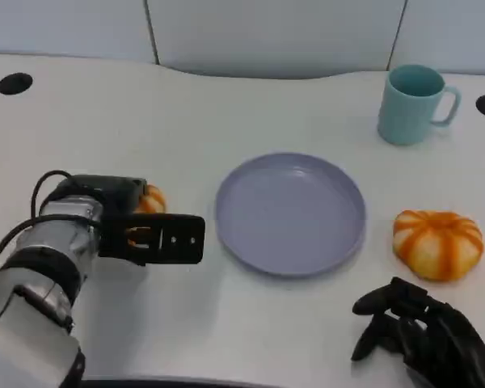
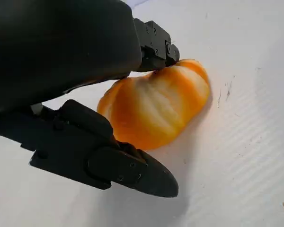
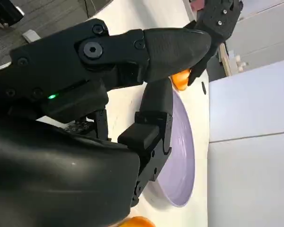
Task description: Grasp the bread from the table and place it into the plate.
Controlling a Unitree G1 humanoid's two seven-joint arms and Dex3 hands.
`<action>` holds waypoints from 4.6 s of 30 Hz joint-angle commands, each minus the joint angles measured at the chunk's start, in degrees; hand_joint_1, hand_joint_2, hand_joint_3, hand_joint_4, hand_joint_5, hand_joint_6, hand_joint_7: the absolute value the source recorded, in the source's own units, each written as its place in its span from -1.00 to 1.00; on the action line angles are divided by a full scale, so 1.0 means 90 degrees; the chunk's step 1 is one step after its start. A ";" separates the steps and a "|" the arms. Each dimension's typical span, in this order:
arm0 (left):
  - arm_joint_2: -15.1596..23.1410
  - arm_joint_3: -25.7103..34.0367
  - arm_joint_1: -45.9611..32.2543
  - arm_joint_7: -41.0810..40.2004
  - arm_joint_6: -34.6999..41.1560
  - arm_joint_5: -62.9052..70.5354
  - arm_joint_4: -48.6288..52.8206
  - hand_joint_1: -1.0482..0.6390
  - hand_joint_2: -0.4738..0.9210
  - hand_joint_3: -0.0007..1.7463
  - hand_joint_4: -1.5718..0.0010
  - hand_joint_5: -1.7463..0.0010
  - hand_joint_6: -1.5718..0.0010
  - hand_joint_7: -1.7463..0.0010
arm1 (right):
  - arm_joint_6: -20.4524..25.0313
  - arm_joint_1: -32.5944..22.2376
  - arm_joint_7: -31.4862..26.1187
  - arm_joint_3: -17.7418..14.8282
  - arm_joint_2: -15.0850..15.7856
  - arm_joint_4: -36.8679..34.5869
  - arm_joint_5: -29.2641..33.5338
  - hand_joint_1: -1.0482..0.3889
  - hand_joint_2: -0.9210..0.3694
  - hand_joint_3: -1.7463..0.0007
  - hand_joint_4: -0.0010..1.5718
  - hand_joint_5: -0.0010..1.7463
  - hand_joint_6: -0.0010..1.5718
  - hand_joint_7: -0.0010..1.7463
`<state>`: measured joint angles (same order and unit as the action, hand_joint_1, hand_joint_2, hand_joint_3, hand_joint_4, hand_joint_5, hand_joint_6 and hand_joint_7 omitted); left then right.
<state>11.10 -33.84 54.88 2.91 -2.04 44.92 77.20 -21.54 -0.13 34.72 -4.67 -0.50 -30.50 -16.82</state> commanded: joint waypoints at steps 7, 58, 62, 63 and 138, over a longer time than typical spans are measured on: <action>-0.0077 0.0032 -0.0039 0.0049 0.0333 -0.0128 0.0126 -0.62 0.90 -1.00 0.98 0.89 0.90 1.00 | -0.0032 -0.0170 0.0265 -0.0176 0.0104 -0.0095 -0.0277 -0.13 -1.00 0.61 -0.17 0.64 -0.14 0.15; 0.0126 0.1229 -0.0446 -0.1875 -0.0966 -0.1250 -0.0016 0.11 0.97 -0.62 0.16 -1.00 0.37 -1.00 | 0.0301 -0.0385 0.0076 -0.0152 0.0172 0.0383 -0.0135 -0.11 -1.00 0.59 -0.20 0.72 -0.14 0.14; 0.0207 0.1509 -0.0374 -0.1841 -0.1361 -0.1510 -0.0090 0.09 0.95 -0.63 0.18 -1.00 0.39 -1.00 | 0.0401 -0.0356 -0.0030 -0.0100 0.0156 0.0426 -0.0089 -0.10 -1.00 0.58 -0.20 0.74 -0.15 0.15; 0.0225 0.1528 -0.0359 -0.1857 -0.1462 -0.1516 -0.0111 0.10 0.92 -0.66 0.15 -1.00 0.36 -1.00 | 0.0397 -0.0343 -0.0044 -0.0088 0.0159 0.0419 -0.0075 -0.08 -1.00 0.57 -0.20 0.75 -0.16 0.16; -0.0961 -0.0356 0.0797 -0.1311 -0.2791 -0.0045 -0.0193 -0.39 0.96 -0.89 0.57 -0.98 0.68 -0.89 | -0.0091 0.0164 0.0069 -0.0015 -0.0101 -0.0466 0.0000 -0.19 -1.00 0.64 -0.15 0.63 -0.09 0.07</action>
<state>2.25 -36.98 60.25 -10.27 -27.36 44.58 75.33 -22.94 1.97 35.22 -4.43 -1.73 -33.33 -16.39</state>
